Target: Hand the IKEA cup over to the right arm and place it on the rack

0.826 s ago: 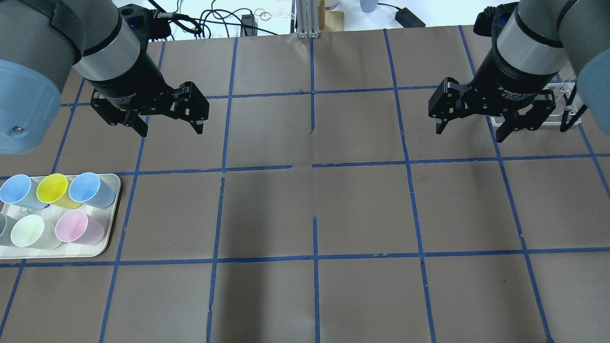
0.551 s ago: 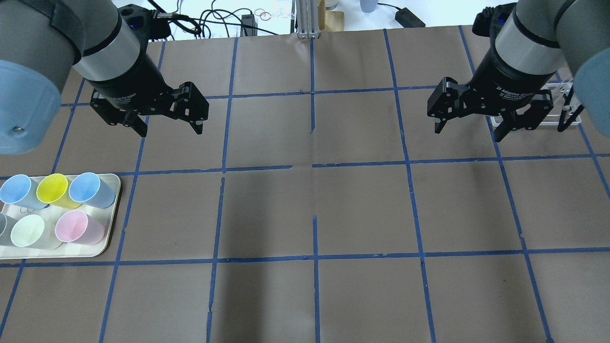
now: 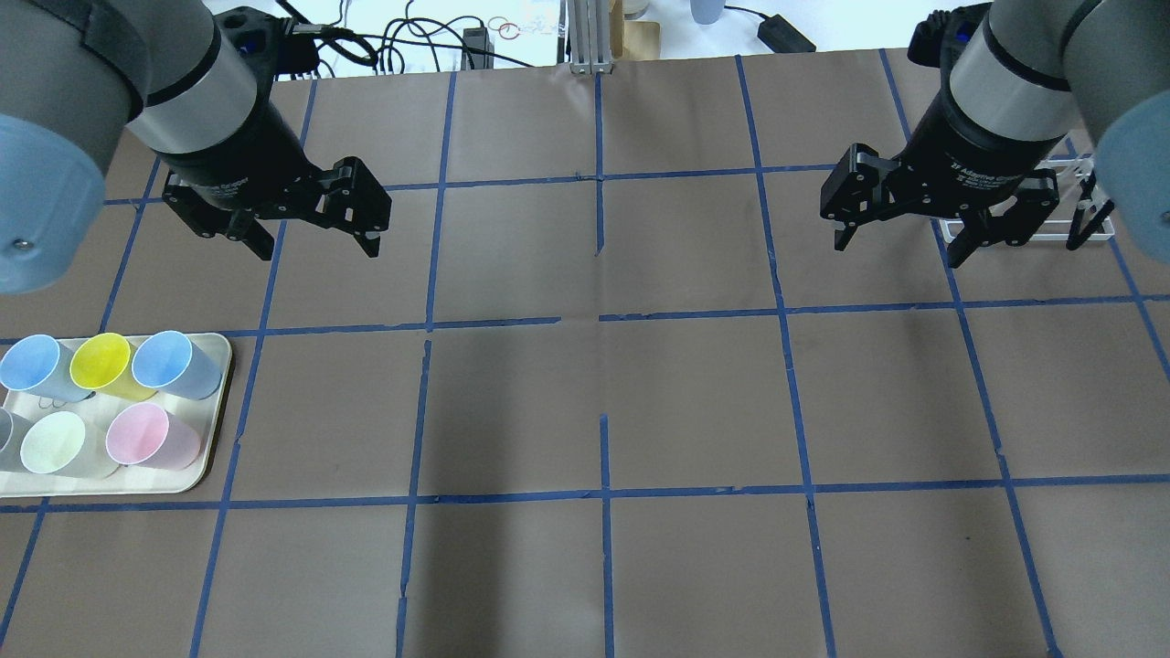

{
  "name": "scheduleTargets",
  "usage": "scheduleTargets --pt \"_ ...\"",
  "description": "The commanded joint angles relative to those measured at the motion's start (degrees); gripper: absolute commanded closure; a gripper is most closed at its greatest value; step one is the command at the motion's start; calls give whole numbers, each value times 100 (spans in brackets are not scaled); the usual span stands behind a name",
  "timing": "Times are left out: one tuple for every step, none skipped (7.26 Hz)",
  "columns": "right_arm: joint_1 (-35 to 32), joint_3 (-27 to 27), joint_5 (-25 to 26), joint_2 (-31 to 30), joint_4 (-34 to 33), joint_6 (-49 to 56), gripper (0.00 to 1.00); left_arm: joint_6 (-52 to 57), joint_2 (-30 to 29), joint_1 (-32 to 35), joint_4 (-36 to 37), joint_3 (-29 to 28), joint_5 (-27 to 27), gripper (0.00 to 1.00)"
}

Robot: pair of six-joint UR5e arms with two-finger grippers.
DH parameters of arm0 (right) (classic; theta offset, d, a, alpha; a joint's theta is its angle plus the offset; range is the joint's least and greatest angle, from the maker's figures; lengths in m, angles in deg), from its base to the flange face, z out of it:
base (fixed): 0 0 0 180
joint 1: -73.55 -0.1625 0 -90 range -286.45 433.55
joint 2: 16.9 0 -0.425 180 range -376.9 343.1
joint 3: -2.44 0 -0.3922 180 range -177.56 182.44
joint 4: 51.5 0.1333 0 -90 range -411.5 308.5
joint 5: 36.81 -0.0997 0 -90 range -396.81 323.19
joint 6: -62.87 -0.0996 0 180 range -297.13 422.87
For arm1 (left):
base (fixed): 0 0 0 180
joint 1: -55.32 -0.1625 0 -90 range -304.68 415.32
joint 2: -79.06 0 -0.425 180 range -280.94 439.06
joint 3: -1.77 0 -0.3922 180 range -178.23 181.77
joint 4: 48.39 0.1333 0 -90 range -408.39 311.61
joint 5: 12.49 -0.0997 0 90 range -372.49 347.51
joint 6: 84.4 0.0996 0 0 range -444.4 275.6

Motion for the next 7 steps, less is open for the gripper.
scheduleTargets --pt "13 5 -3 10 -5 45 0 775 56 -512 -163 3 4 0" --pt "13 5 -3 1 -5 54 0 1431 91 -793 -251 3 -5 0" --pt "4 5 -3 1 -136 54 0 1977 100 -1170 -365 3 -13 0" --pt "4 5 -3 1 -163 54 0 2783 100 -1626 -401 3 -13 0" --pt "4 -21 -12 18 -216 54 0 3774 31 -2248 -401 12 -22 0" --pt "4 -21 -12 36 -234 36 0 4611 -31 -2803 -375 116 -40 0" --pt "4 -21 -12 71 -234 19 0 5620 -66 -3226 -175 422 -57 0"
